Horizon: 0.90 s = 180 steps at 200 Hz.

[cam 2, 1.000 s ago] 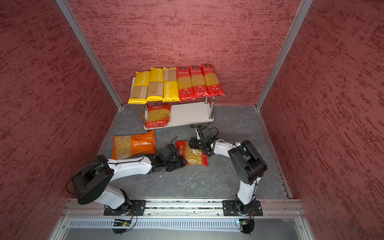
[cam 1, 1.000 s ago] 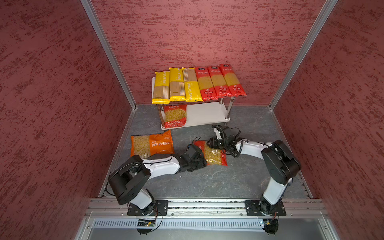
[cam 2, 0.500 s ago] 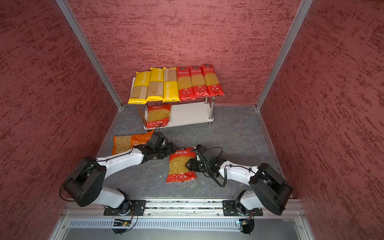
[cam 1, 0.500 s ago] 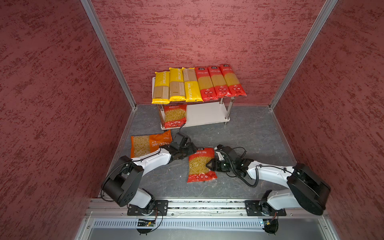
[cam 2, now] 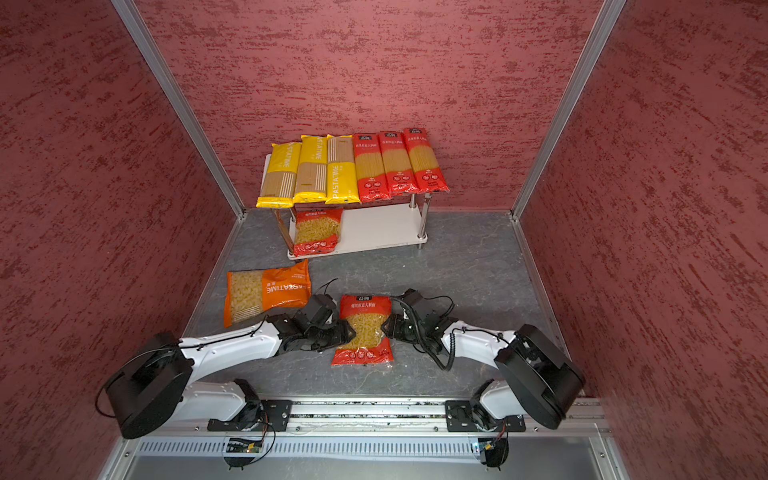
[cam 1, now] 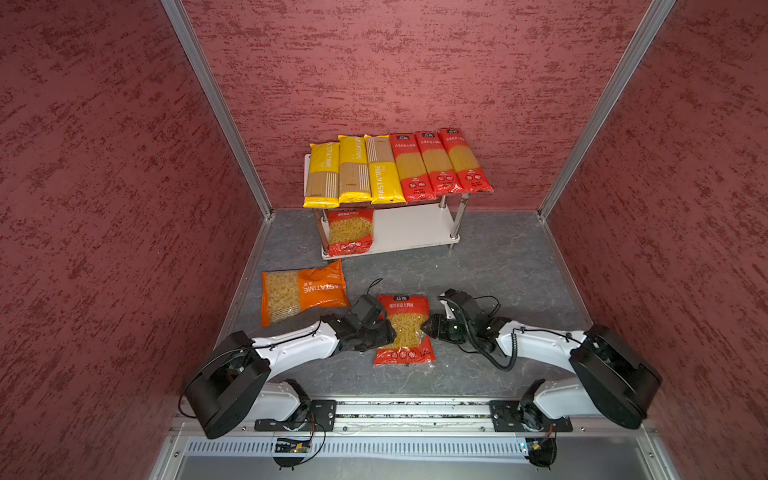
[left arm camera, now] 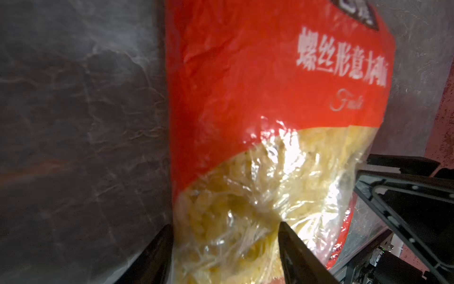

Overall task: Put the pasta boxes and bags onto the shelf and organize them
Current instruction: 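Carry the red fusilli bag with both grippers onto the lower shelf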

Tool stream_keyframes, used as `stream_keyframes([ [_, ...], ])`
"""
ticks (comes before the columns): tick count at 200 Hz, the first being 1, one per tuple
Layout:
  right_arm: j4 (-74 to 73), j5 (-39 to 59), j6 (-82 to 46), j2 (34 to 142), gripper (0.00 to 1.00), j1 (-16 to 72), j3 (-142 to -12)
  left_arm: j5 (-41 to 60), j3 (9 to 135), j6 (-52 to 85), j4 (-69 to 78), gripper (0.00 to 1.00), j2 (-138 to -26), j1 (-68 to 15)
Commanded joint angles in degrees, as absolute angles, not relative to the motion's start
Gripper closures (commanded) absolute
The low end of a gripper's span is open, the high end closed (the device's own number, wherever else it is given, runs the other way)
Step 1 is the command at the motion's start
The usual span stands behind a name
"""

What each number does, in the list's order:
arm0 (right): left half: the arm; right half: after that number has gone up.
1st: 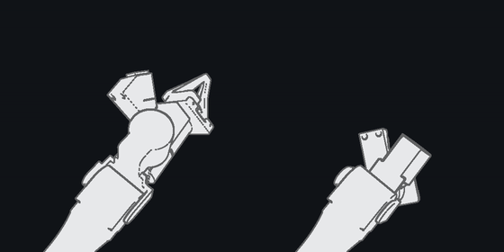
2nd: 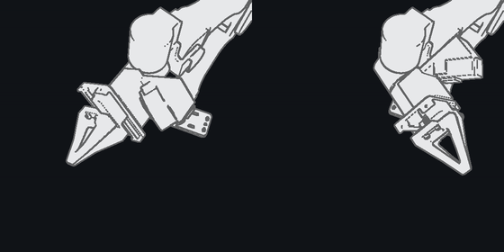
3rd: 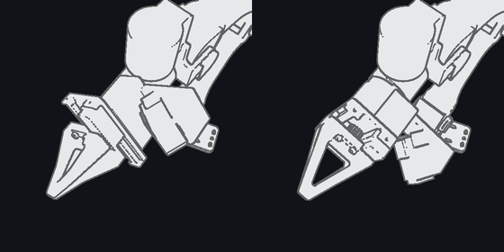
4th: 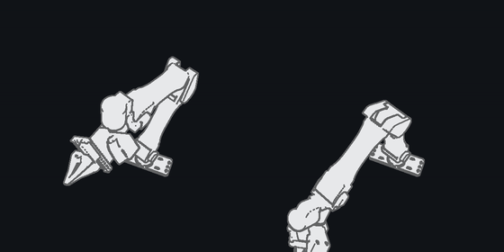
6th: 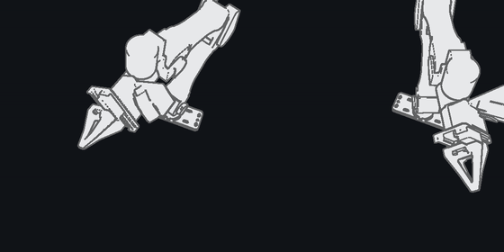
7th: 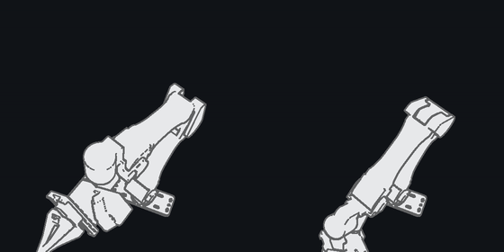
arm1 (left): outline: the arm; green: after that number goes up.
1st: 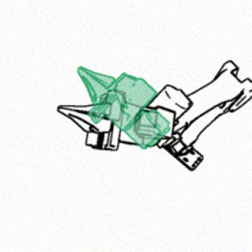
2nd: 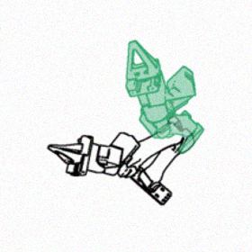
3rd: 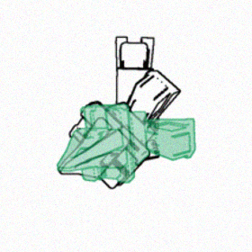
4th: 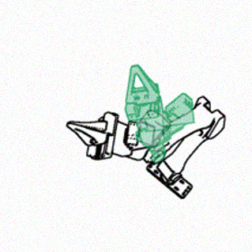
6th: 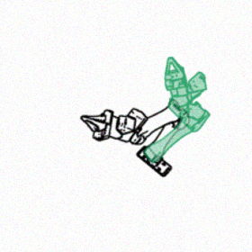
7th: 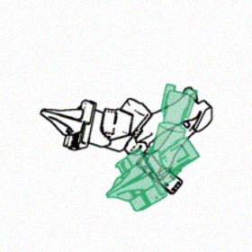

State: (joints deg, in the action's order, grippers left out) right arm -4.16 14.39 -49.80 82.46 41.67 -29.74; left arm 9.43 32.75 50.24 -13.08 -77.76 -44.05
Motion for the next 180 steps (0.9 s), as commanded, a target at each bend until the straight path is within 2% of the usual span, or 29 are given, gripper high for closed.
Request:
stream_keyframes([
  [1, -11.0, 15.0, -51.2, 85.8, 0.51, 42.6, -31.0, 12.2, 35.7, 48.0, -9.5, 0.40, -80.7, -44.4],
  [42, -20.1, 15.0, -52.7, 85.3, 0.81, 42.7, -28.1, 12.4, 37.0, 45.5, -10.1, 0.70, -79.4, -42.9],
  [59, -23.3, 14.2, -53.1, 83.7, 0.89, 42.7, -26.8, 12.0, 37.8, 44.2, -10.5, 0.79, -78.7, -43.0],
  [87, -25.5, 13.7, -51.9, 81.0, 0.94, 42.6, -27.5, 12.3, 40.3, 41.6, -11.9, 0.80, -78.7, -43.0],
  [121, -27.1, 12.5, -48.4, 79.1, 1.00, 40.5, -29.3, 10.1, 43.5, 35.1, -11.0, 0.88, -75.9, -41.6],
  [156, -33.7, 12.1, -45.6, 80.5, 1.00, 36.4, -32.9, 6.3, 47.7, 24.7, -5.8, 0.96, -75.3, -39.6],
  [180, -38.1, 12.0, -43.4, 85.4, 1.00, 33.6, -38.1, 3.4, 50.4, 18.5, -0.3, 1.00, -77.4, -36.8],
])
